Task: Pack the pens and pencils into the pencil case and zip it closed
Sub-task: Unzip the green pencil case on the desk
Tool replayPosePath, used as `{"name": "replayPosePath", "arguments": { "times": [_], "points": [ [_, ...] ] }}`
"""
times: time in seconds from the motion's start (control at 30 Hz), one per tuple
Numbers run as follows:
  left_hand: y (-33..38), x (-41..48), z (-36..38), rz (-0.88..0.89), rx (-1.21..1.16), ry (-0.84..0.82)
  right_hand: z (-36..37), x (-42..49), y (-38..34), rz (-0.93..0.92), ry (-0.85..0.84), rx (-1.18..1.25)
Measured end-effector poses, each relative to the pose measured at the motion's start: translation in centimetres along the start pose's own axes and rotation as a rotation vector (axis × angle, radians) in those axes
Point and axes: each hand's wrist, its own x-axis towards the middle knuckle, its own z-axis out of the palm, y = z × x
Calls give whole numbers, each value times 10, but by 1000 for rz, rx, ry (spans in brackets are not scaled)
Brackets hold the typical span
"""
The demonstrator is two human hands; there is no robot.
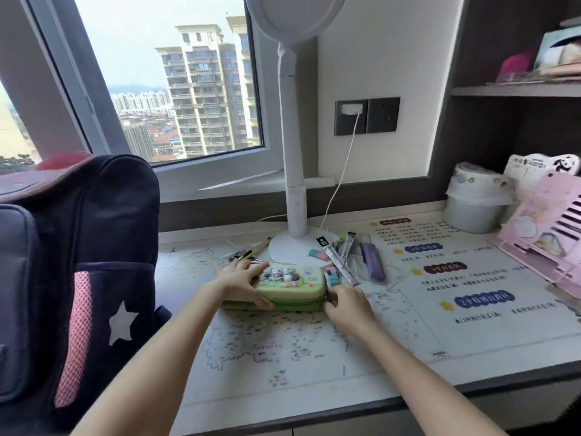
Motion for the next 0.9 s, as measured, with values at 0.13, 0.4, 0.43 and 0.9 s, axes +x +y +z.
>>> {"name": "replayPosePath", "arguments": {
  "times": [0.13,0.4,0.43,0.9],
  "points": [
    [9,-15,3,32,-65,24,9,3,13,-97,119,48],
    [35,-65,41,5,-8,191,-21,-29,20,-207,123,-101],
    [39,-67,42,-49,-40,202,-20,-38,11,-248,119,-108],
    [82,-64,-15,-144,-333,-212,12,-80,-2,-418,232,351]
  ]
}}
